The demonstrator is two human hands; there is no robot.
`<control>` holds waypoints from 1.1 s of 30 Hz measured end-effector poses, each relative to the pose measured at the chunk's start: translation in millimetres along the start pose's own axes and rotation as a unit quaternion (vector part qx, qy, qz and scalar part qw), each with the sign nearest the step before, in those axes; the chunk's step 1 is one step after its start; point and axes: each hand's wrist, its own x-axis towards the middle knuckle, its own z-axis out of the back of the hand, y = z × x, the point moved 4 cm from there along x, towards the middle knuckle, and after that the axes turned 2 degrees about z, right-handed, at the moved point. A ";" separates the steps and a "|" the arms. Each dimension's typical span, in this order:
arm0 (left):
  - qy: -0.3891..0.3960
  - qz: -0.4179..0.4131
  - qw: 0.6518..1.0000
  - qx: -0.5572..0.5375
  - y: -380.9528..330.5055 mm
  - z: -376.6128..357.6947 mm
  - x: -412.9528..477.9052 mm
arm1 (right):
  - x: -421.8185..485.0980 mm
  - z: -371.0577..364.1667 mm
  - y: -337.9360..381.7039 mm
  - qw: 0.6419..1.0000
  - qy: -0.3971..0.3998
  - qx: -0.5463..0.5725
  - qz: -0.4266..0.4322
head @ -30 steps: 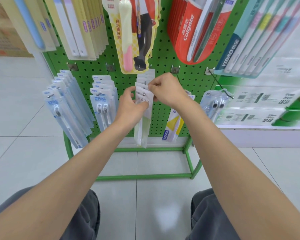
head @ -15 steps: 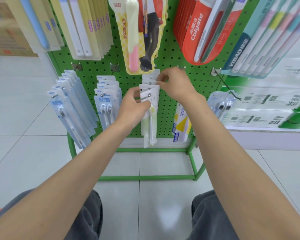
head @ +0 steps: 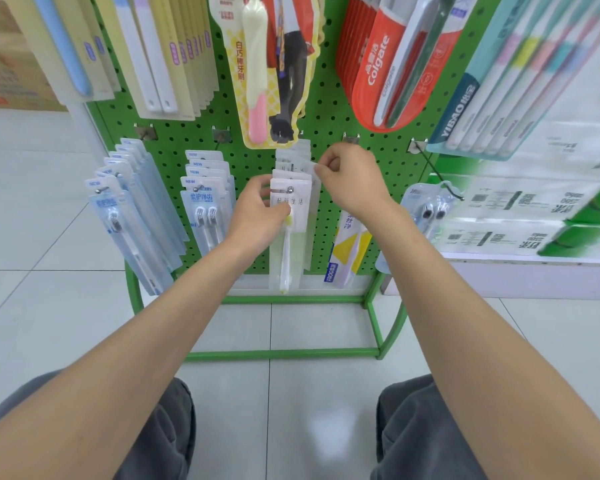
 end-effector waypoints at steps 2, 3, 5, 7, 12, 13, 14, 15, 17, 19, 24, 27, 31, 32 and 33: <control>0.000 0.000 1.000 -0.003 0.4 0.1 -0.3 | -6.6 1.9 0.9 1.000 -0.018 0.009 0.009; 0.001 0.001 1.000 -0.004 0.3 0.1 -0.5 | -10.3 2.4 2.4 0.999 -0.028 0.006 0.018; 0.001 0.001 1.000 -0.003 0.1 0.3 -0.5 | -17.9 3.8 4.9 0.998 -0.053 0.004 0.034; -0.001 -0.001 1.000 0.002 0.2 0.3 -1.7 | -25.6 6.7 5.1 0.996 -0.078 0.000 0.045; -0.002 -0.010 1.000 0.021 3.0 2.1 -8.4 | -45.6 16.0 3.2 0.992 -0.098 -0.016 0.074; -0.002 -0.011 0.999 0.035 3.6 2.9 -10.9 | -49.7 17.6 2.0 0.993 -0.094 -0.012 0.074; -0.005 -0.011 0.998 0.055 4.4 4.0 -13.5 | -54.7 19.2 1.3 0.993 -0.090 -0.007 0.074; -0.010 -0.010 0.997 0.073 5.3 5.3 -17.0 | -60.2 21.2 0.9 0.993 -0.087 -0.001 0.075; -0.026 -0.009 0.995 0.098 5.8 8.9 -27.1 | -72.1 25.5 0.9 0.994 -0.078 0.007 0.080; -0.055 -0.018 0.991 0.122 5.3 13.9 -38.5 | -84.0 28.7 -0.3 0.995 -0.062 0.018 0.079; 0.000 -0.024 0.995 0.100 10.4 12.3 -55.9 | -108.4 33.5 -11.6 0.993 -0.045 0.103 0.022; 0.100 -0.023 0.993 0.058 12.7 -2.9 -66.6 | -114.9 32.4 -16.9 0.984 -0.028 0.172 -0.030; 0.189 -0.019 0.981 0.027 18.1 -24.7 -78.6 | -115.7 29.4 -14.7 0.971 -0.008 0.231 -0.059; 0.187 -0.024 0.982 0.029 19.3 -27.2 -79.2 | -115.0 28.3 -13.9 0.969 -0.004 0.236 -0.067; 0.182 -0.030 0.982 0.033 19.9 -29.1 -78.9 | -114.2 26.5 -13.6 0.968 0.001 0.241 -0.075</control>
